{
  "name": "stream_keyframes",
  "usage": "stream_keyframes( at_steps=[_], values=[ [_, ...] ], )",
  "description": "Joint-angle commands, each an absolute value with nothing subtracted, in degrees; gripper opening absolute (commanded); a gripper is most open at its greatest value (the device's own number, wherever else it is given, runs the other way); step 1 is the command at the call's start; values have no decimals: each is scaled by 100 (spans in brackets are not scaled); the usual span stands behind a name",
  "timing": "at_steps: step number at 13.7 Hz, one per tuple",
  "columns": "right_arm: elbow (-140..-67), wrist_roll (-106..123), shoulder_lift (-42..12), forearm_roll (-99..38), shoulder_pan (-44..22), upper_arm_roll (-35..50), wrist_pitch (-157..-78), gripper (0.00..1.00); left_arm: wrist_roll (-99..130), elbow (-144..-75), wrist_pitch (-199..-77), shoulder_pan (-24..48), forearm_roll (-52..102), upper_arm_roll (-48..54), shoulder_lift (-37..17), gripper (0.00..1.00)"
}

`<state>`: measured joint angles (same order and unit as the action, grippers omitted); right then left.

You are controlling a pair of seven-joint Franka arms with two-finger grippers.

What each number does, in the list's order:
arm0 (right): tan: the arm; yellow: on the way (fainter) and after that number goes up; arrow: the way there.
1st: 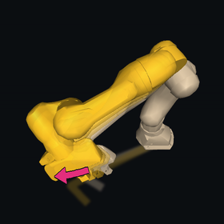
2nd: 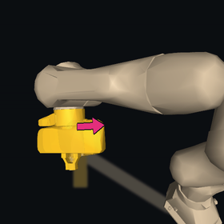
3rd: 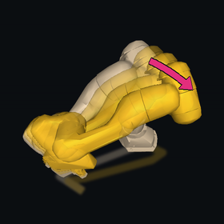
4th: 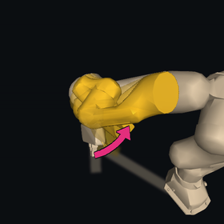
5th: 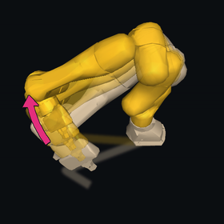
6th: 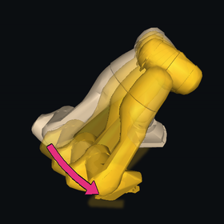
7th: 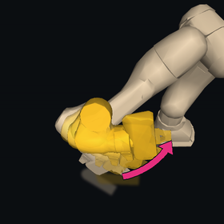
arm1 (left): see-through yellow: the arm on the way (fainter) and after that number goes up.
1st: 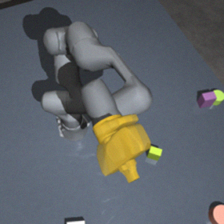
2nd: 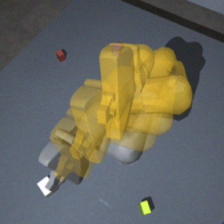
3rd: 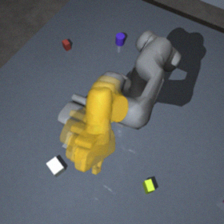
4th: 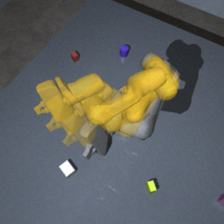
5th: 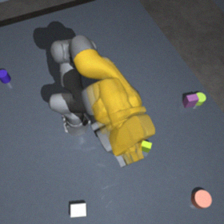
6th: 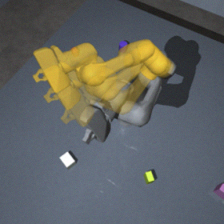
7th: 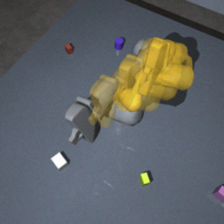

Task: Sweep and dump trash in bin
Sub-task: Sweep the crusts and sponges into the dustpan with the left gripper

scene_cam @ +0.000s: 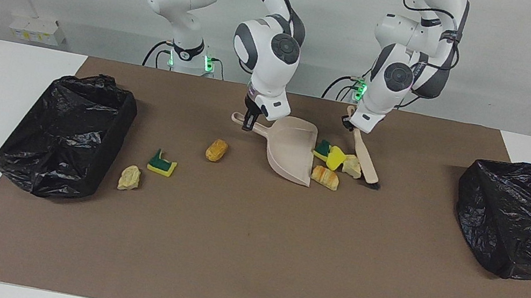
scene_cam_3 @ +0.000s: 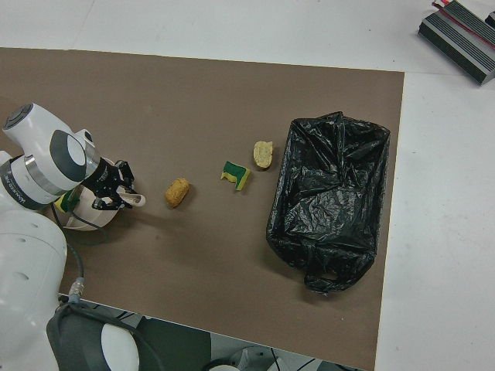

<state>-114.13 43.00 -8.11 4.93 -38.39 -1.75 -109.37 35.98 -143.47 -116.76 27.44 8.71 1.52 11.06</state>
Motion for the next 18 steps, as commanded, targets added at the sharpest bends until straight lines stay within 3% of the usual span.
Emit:
stream_keyframes(
  at_steps=[1,10,18],
  values=[
    [-11470,4210,-826,545,-3779,-149,-11092,0,3586,-14177,-11908,3303,1290,79,914,0],
    [-11470,4201,-835,527,-3779,-149,-11092,0,4024,-13510,-11892,4772,1978,79,774,0],
    [-11592,4202,-748,527,-3639,-167,-11013,0,3340,-13368,-10259,4131,1863,-18,1195,0]
  ],
)
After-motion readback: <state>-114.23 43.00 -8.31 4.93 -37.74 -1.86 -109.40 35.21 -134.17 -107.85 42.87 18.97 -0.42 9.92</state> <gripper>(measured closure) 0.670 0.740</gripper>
